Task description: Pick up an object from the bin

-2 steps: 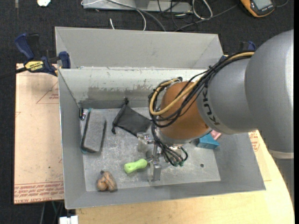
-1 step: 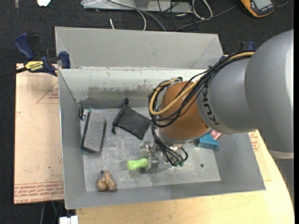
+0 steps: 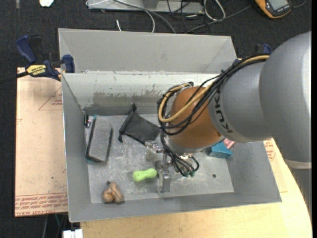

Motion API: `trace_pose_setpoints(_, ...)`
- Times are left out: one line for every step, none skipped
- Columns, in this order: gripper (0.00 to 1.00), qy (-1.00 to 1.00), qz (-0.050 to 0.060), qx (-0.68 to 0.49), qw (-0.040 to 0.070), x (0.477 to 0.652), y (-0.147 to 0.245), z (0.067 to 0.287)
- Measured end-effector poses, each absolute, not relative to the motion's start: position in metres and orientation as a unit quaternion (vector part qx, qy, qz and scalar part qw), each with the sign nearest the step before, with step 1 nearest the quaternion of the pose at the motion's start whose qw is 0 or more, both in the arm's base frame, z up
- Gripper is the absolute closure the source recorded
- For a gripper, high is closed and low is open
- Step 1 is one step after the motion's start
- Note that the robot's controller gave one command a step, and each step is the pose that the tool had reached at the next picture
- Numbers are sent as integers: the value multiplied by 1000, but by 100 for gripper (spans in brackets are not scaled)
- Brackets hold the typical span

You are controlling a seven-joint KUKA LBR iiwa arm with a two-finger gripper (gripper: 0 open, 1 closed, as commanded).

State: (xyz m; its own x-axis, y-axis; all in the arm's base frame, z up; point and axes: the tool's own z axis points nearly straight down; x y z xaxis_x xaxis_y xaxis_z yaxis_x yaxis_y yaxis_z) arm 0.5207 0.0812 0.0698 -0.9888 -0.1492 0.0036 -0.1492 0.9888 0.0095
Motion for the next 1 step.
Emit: trace_pose_setpoints(0,-997,-5,75,2,521,81,70)
